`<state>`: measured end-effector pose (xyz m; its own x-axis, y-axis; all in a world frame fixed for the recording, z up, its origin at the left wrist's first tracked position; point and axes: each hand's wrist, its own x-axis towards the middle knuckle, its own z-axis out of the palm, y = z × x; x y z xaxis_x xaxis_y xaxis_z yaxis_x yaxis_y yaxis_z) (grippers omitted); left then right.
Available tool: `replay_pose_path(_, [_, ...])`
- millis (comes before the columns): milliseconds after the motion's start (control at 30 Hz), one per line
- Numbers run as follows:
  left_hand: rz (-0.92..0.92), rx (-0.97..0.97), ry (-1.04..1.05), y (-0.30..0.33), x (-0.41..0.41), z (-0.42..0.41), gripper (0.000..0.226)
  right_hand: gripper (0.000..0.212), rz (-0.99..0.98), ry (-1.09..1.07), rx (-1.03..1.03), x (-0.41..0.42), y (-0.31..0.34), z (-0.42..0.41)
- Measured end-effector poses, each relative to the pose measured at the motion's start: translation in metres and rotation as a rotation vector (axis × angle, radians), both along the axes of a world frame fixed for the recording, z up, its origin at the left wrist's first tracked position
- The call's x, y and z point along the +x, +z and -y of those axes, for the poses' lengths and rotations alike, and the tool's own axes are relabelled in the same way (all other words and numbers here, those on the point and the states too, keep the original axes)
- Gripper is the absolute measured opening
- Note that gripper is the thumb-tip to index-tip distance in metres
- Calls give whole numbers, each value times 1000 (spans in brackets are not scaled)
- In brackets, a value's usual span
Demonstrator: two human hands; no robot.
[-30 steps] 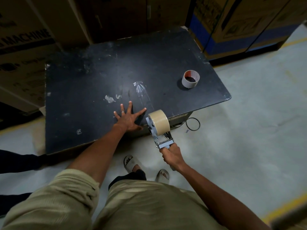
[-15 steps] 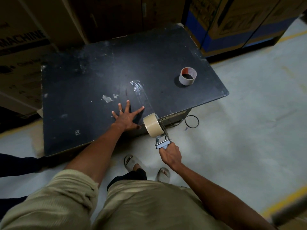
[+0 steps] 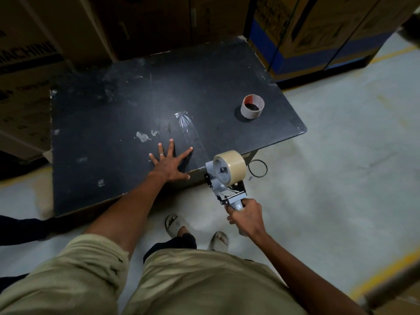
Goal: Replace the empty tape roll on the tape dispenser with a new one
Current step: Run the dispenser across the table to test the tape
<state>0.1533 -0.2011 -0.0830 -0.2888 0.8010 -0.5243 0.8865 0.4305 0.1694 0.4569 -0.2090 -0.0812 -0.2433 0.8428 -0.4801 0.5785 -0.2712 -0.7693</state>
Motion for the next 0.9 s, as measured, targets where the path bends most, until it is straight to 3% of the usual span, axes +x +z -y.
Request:
replay_pose_path(200, [85,107,111,5,2,9,108,10,-239,-90,-147,-11,18,-18])
replay_pose_path(333, [231,339,290,16,2,12,89,8,-434,-118,-340,-35,35,-41])
replay_pose_path(500, [857,651,674,45,4,-14,56,7,-531,-69,-448,-73,51,-71])
replay_pose_path(667, [952,691,616,64,-3,-35,44,20,-590,-14,-587,-101,49,-93])
replay_pose_path(900, [1001,804,724,72,-35,-47,35,21,-634,-5,-690,-138,48,-117])
